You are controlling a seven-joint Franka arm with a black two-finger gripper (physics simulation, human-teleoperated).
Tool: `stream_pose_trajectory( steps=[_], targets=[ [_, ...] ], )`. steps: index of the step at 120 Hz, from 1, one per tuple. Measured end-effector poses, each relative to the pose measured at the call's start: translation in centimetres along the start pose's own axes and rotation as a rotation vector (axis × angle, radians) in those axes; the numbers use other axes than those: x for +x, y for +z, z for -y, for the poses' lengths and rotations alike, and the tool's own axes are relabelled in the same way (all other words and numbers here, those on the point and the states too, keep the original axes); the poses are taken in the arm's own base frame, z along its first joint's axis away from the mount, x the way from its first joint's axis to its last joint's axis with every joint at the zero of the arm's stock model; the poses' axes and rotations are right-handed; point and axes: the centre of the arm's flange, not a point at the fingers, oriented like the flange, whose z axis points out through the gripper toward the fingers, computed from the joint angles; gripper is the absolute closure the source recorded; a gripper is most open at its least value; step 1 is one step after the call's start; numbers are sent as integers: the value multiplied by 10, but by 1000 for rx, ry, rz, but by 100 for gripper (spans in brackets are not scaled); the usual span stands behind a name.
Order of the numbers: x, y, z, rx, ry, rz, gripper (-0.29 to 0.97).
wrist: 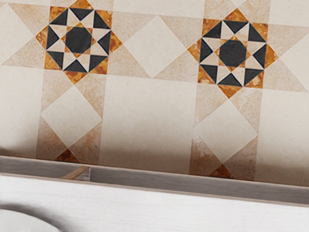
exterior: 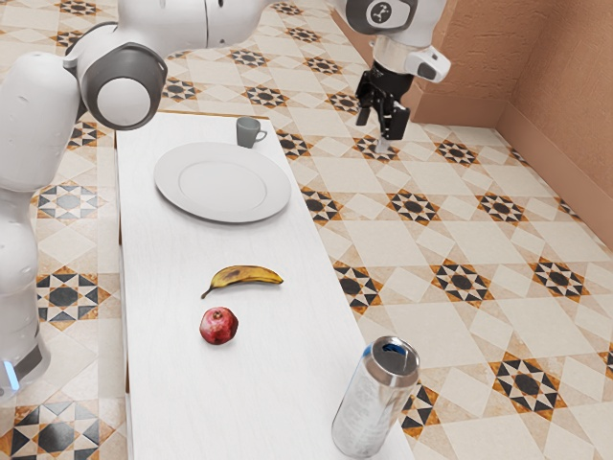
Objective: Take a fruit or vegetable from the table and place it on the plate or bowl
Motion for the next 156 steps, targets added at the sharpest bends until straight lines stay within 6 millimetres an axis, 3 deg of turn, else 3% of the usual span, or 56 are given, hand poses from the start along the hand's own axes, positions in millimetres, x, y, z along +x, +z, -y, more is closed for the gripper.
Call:
stream_pose_trajectory(
  steps=[33,46,54,64,74,84,95,113,132,156],
  targets=[
    [-2,-2,4,-12,-11,0,0],
    [-12,-11,-37,-52,76,2,0],
    [-41,-14,-70,-54,142,44,0],
    [-118,-27,-110,-12,228,75,0],
    [-160,6,-158,6,378,151,0],
    [-223,27,-171,37,460,173,0],
    [-271,55,-191,28,573,181,0],
    [-294,66,-218,-5,749,135,0],
    [-312,92,-239,-5,901,94,0],
    [-331,111,-240,-1,995,48,0]
  ],
)
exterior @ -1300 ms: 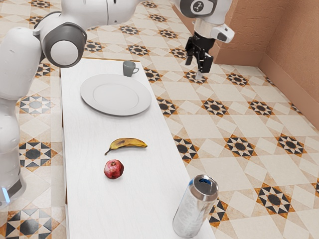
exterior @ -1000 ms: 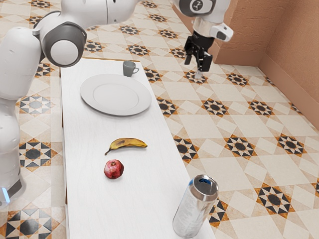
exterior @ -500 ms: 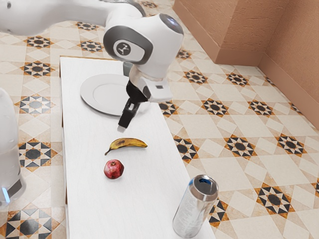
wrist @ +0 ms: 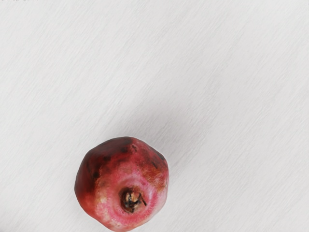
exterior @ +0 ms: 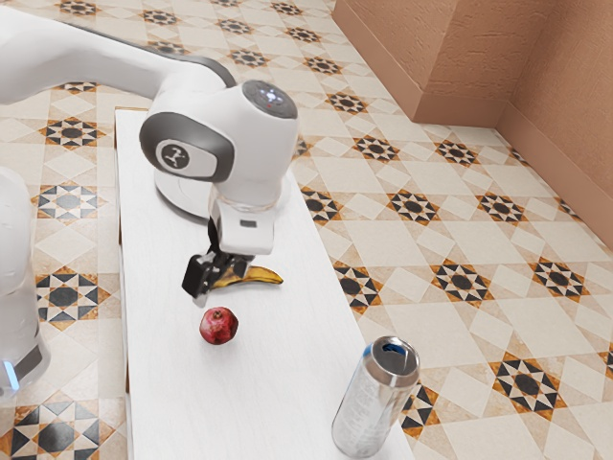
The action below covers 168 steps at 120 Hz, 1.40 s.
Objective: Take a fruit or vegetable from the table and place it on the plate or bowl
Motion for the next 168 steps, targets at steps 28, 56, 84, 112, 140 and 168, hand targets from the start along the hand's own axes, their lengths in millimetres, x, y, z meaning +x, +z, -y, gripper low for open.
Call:
stream_pose_trajectory(
  steps=[28,56,84,112,140,168],
  targets=[
    [-11,16,-7,-24,64,-20,0],
    [-24,35,4,-50,83,-8,0],
    [-23,47,10,-39,106,-31,0],
    [-22,63,17,-38,116,-50,0],
    [-17,79,24,-52,120,-72,0],
    [-15,87,27,-56,123,-82,0]
  ],
)
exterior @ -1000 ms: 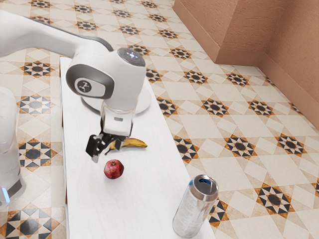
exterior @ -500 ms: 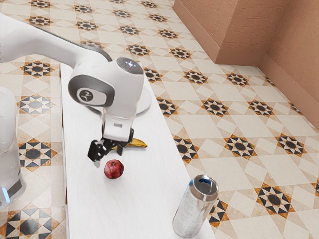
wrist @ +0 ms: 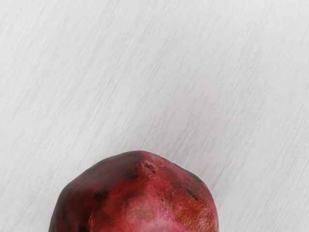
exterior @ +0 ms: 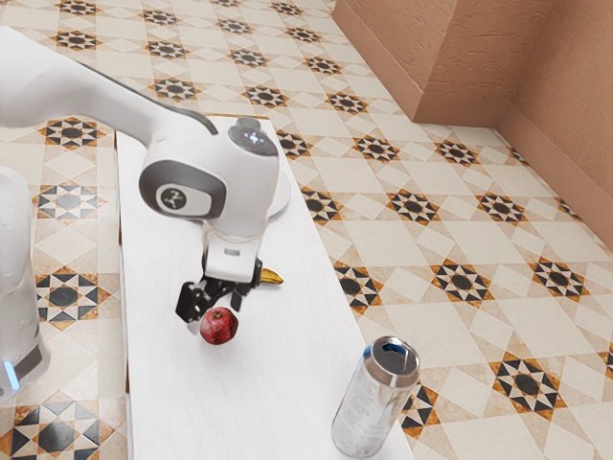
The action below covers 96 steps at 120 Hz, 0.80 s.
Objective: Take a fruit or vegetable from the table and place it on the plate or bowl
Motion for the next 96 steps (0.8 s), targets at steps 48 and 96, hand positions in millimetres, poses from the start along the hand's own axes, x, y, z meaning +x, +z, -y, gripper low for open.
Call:
stream_pose_trajectory(
  steps=[48,96],
  targets=[
    [2,12,4,-24,-5,-6,29],
    [5,5,5,-8,-12,-17,36]
  ],
)
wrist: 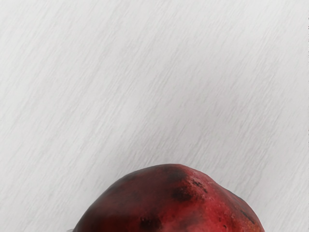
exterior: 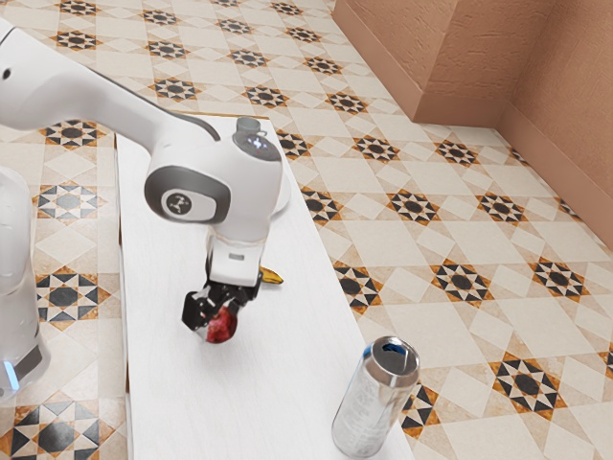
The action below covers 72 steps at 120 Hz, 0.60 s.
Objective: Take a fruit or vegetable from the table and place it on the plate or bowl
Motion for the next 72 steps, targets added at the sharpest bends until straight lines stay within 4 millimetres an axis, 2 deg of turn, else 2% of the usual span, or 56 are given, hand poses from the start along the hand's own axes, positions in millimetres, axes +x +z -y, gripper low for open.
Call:
stream_pose_trajectory(
  steps=[12,22,30,40,52,72],
  targets=[
    [5,-9,-1,11,4,-12,39],
    [13,-25,0,32,12,-36,38],
    [8,-36,9,35,-10,-54,39],
    [-14,-48,37,34,-73,-76,39],
    [-53,-60,73,36,-158,-90,40],
    [-106,-85,118,73,-260,-93,41]
  ],
)
